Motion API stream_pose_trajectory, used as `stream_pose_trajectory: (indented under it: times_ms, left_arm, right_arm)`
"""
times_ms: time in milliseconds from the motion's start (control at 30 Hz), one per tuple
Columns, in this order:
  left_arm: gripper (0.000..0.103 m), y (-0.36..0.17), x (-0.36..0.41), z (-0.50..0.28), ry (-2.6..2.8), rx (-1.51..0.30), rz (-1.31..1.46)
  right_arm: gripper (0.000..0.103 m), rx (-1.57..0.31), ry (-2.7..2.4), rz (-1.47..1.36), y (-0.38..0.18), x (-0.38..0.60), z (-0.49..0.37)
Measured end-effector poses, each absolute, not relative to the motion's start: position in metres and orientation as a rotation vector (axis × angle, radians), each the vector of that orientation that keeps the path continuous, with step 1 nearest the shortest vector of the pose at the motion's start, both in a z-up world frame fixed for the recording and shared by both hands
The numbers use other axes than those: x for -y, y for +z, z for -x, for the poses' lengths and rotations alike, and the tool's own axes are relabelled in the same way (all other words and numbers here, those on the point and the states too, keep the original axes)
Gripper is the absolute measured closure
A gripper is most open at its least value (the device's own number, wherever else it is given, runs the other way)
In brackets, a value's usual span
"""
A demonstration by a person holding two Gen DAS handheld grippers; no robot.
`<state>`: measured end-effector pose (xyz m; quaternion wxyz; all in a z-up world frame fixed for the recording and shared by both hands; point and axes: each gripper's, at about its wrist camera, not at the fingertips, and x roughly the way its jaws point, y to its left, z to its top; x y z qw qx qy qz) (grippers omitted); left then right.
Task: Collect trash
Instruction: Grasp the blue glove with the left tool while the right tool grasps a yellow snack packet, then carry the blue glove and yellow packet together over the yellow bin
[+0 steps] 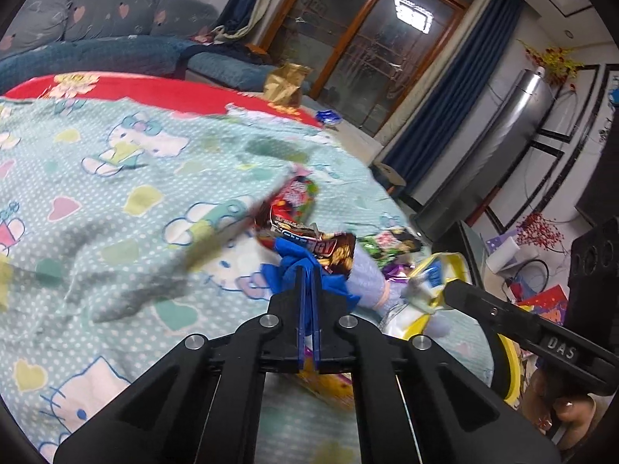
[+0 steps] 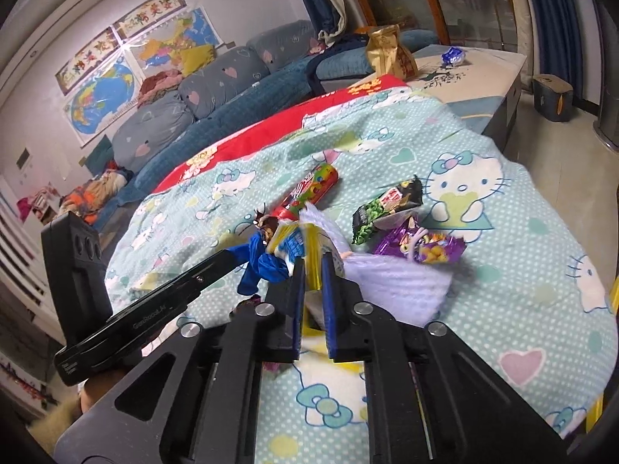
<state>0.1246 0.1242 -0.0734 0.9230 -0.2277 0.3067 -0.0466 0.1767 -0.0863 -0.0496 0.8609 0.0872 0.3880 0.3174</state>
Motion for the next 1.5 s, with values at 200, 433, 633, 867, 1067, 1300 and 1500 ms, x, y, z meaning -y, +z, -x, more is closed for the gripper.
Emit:
stream_pose_trajectory:
  times_ms: [200, 433, 633, 867, 1067, 1300, 1500]
  left_arm:
    - [0.101, -0.052, -0.111, -0.111, -0.138, -0.583, 0.444]
    - [0.101, -0.027, -0.097, -0.095, -0.189, -0.529, 0.419]
    - [0.101, -0.01, -0.085, -0.086, -0.224, -0.492, 0.399]
    - [0.101, 0.002, -0.067, -0.082, -0.265, -0.476, 0.373]
    - [0.101, 0.006, -0.049, -0.082, -0.307, -0.476, 0.347]
    - [0.101, 0.007, -0.028, -0.084, -0.347, -0.484, 0.324]
    - [0.101, 0.006, -0.011, -0.086, -0.379, -0.494, 0.303]
  right_arm:
    - [0.098, -0.798, 0.662, -0.193, -0.042, 0.102, -0.17]
    - [0.098, -0.778, 0.668, -0.197, -0.034, 0.117, -0.162]
    - [0.098, -0.761, 0.66, -0.207, -0.028, 0.13, -0.159]
    - [0.098, -0.747, 0.647, -0.217, -0.023, 0.146, -0.155]
    - [0.098, -0.732, 0.627, -0.227, -0.018, 0.16, -0.157]
    - [0.098, -0.705, 0.591, -0.23, -0.01, 0.181, -0.158]
    - [0.098, -0.688, 0.553, -0.232, -0.007, 0.201, -0.161]
